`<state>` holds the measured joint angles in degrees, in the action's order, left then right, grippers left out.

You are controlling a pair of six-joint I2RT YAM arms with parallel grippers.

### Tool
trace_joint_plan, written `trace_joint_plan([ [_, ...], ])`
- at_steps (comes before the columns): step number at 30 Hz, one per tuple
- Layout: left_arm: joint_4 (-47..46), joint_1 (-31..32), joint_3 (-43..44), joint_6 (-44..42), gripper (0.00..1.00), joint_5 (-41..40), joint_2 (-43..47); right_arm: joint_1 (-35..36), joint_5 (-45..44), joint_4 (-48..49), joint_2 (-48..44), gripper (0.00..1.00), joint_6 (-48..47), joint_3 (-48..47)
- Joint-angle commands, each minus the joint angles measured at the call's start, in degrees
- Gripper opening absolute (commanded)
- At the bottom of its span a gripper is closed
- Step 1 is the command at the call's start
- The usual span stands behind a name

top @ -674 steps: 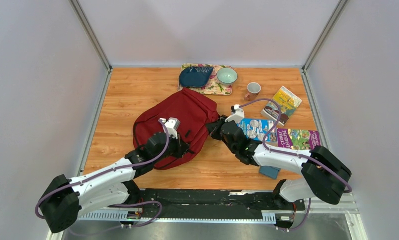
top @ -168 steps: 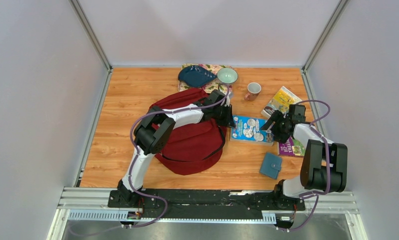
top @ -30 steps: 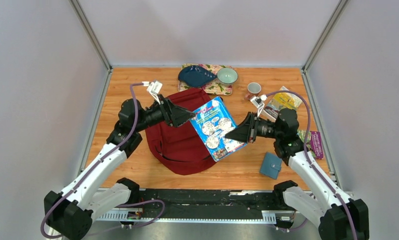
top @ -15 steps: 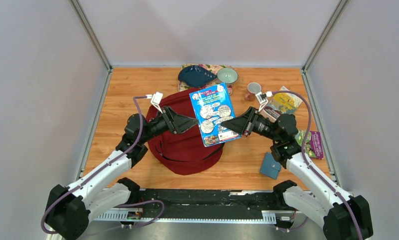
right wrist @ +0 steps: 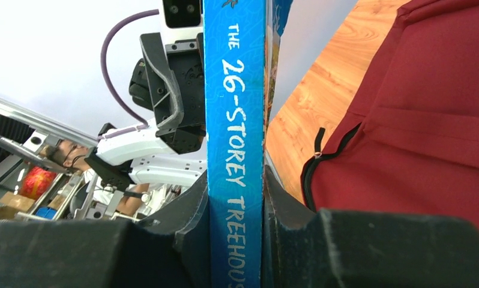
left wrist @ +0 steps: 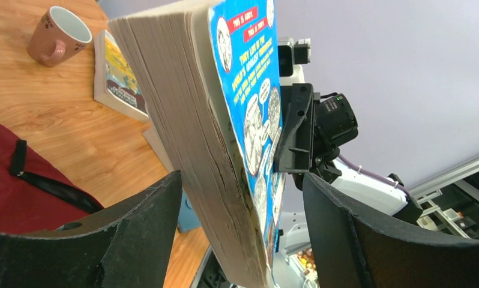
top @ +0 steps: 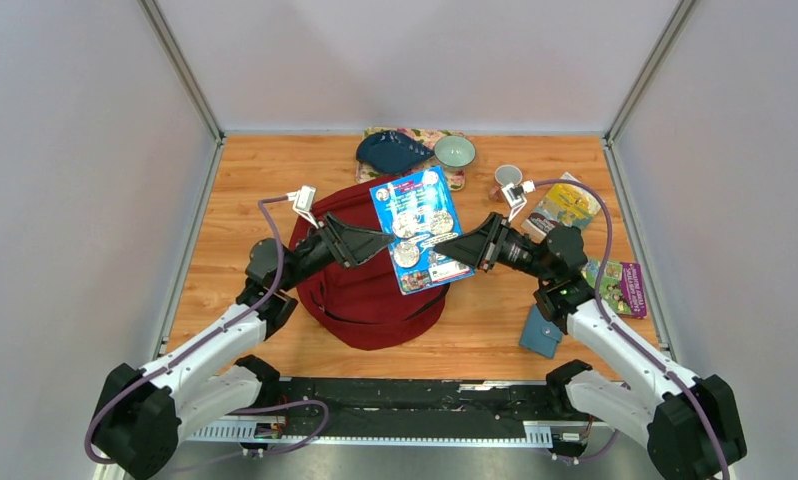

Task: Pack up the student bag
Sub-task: Pick up the book from the center of the board.

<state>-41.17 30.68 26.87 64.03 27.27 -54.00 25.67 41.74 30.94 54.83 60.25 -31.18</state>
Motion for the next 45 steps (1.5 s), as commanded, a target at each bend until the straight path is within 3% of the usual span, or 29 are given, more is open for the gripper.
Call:
trace_joint_plan([
  [1,-7.6,0.09,1.51,0.92,0.81,0.42,-2.42,0.61,3.95,10.28,0.19,0.0,3.56,-4.15],
  [16,-16.39,0.09,2.31,3.55,0.81,2.79,-7.7,0.61,8.01,43.84,9.15,0.0,29.57,-1.96],
  [21,-23.42,0.09,2.48,6.45,0.81,4.81,-9.63,0.7,9.59,38.16,9.25,0.0,26.78,-2.39],
  [24,-24.13,0.09,2.83,6.72,0.82,5.34,-10.07,0.7,10.73,24.04,6.62,0.0,18.7,-4.23],
  [25,-24.05,0.09,2.92,6.55,0.75,5.34,-9.9,0.78,10.91,15.64,5.13,0.0,13.54,-4.94],
  [27,-22.83,0.09,3.1,5.59,0.62,5.43,-9.55,0.87,10.82,8.65,3.89,0.0,9.38,-6.7],
  [28,-21.77,0.09,3.36,5.06,0.42,5.6,-9.03,0.78,11.26,2.52,3.01,0.0,7.1,-7.31],
  [30,-17.57,0.09,3.71,2.69,0.14,5.34,-8.32,0.78,11.44,-3.75,2.57,0.0,1.03,-9.51],
  [31,-16.24,0.09,3.8,1.9,0.0,5.17,-7.36,0.78,10.48,-11.52,2.22,0.0,-1.08,-10.47],
  [32,-13.44,0.09,3.71,0.15,0.0,4.73,-6.92,0.78,9.51,-15.69,2.04,0.0,-5.97,-11.26],
  [33,-11.41,0.09,3.8,-0.83,0.0,4.2,-6.3,0.78,8.29,-19.65,1.86,0.16,-8.11,-13.01],
  [35,-7.54,0.09,3.28,-3.98,0.0,1.58,-3.93,0.78,3.19,-29.07,0.9,0.38,-11.63,-14.26],
  [36,-4.91,0.09,2.75,-4.78,0.0,0.34,-3.05,0.78,1.35,-30.66,0.46,0.65,-13.91,-14.7],
  [37,-4.37,0.09,1.09,-5.31,0.0,-1.32,-0.87,0.78,-3.02,-36.24,-0.85,0.75,-15.15,-15.14],
  [39,-4.18,0.09,-1.11,-6.11,0.0,-6.86,1.6,0.78,-7.79,-39.71,-2.26,0.82,-16.47,-15.05],
  [42,-4.53,0.09,-5.42,-6.81,0.0,-13.8,6.35,0.78,-16.14,-43.24,-5.25,0.83,-15.52,-12.69],
  [45,-6.99,0.09,-9.11,-6.99,0.0,-19.61,10.22,0.7,-16.6,-39.66,-8.33,0.83,-12.27,-7.16],
])
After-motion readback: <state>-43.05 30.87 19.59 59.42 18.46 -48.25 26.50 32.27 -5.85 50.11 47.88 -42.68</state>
